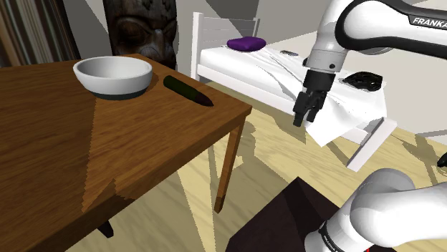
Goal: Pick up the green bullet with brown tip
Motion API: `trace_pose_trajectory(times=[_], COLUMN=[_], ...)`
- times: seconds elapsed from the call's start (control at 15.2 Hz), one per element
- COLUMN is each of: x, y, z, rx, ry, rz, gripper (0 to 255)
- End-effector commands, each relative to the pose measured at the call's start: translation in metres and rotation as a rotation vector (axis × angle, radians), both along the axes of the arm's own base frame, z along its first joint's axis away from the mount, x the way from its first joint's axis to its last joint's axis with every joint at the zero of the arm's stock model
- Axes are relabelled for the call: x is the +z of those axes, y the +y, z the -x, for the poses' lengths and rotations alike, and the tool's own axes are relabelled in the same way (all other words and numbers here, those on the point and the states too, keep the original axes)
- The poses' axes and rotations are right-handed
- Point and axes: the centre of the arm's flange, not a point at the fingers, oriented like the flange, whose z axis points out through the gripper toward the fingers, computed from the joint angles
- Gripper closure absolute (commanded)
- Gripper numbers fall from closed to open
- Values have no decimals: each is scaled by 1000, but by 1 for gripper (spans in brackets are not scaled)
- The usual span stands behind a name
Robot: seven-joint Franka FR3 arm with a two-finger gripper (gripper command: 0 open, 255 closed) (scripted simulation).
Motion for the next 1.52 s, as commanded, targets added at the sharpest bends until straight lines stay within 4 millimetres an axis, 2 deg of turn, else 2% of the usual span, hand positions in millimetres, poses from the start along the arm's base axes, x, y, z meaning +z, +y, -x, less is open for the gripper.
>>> trace_pose_trajectory(times=[0.0,0.73,1.45], x=[0,4,19], y=[0,63,132], z=[0,-119,-234], rx=[0,56,112], ry=[0,-68,-135], rz=[0,-44,-87], gripper=[0,0,0])
